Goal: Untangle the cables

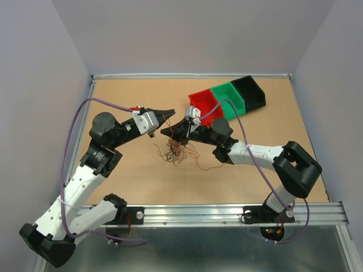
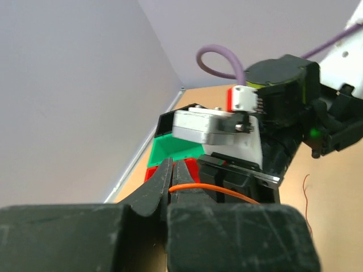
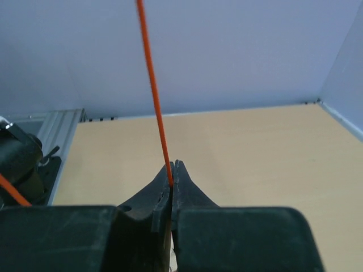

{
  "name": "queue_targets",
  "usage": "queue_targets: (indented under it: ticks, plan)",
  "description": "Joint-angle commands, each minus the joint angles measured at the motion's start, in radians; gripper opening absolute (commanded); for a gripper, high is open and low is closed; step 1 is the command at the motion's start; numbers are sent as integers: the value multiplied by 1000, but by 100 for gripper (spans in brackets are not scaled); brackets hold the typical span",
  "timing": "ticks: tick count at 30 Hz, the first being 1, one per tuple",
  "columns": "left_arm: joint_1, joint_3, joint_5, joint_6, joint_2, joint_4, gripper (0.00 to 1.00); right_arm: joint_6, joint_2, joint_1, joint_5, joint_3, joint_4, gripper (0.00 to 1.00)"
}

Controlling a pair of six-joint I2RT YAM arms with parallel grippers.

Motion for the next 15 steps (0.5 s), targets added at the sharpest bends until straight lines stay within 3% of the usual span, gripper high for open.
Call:
queue_targets:
  ticks: [1,6,15]
  plan:
    - [-2,244,-71,-18,14,88,0,9,43,0,-18,34,34,1]
    - [-2,503,-111,-54,114,4,0,29,127,-2,-14,22,97,0]
    - [-2,717,-200,-75,192,-30,0,70,285,-2,6,27,185,5]
